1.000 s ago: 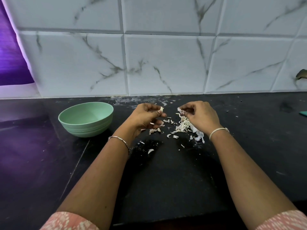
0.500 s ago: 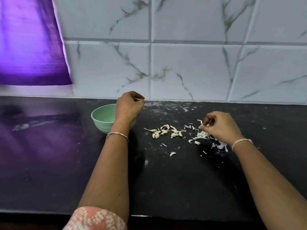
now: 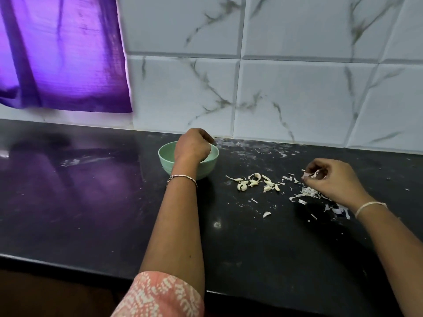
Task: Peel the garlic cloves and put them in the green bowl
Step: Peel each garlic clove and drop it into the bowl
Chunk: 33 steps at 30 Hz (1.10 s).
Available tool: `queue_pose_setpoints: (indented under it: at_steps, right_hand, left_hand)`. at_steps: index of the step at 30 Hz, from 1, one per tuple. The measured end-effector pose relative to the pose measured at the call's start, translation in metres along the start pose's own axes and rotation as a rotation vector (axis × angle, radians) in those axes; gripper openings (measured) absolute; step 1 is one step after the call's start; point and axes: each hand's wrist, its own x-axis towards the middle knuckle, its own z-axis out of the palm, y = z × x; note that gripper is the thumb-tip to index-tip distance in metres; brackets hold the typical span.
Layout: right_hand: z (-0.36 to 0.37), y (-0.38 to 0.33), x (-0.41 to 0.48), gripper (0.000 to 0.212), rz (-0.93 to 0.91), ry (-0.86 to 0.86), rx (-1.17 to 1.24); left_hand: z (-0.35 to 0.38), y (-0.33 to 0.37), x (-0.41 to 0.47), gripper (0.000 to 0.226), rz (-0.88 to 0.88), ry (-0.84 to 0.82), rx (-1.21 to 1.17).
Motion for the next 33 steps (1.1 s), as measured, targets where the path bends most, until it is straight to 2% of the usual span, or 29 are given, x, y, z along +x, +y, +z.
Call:
queue_pose_setpoints:
  at_steps: [7,9,13,16,19,25,30,33]
  right_hand:
    - [0.005,0.004,0.002,0.024,0.011,-0.042,0.057]
    - [0.007,0.006,0.002,0.021,0.022,-0.041,0.048]
    - [0.008,0.008,0.004,0.02,0.074,-0.016,0.139]
    - [0.005,0.007,0.004,0.004,0.06,0.035,0.068]
    - [-0.001,0.008,0.005,0.022,0.045,0.065,-0.017]
    - [-0.009,0.006,0.003,0.02,0.111,0.119,-0.022]
    - [-0.009,0.015,0.006,0.007,0.162,0.072,0.142]
    - [-0.013,0.007,0.006,0.015,0.32,-0.05,0.594]
  left_hand:
    - [0.002,-0.006,0.007,0.021,-0.014,0.037,-0.101]
    - [0.003,-0.005,0.007,0.025,-0.013,0.039,-0.098]
    - [0.004,0.003,0.003,0.014,0.046,0.077,-0.09]
    - [0.009,0.013,-0.002,0.015,0.147,0.133,-0.099]
    - [0.021,0.03,-0.012,0.016,0.276,0.157,-0.097]
    - [0.057,0.051,-0.034,0.017,0.522,-0.036,-0.022]
    - [0.075,0.044,-0.036,0.024,0.545,-0.226,0.114]
    - [0.089,0.045,-0.043,0.027,0.534,-0.273,0.084]
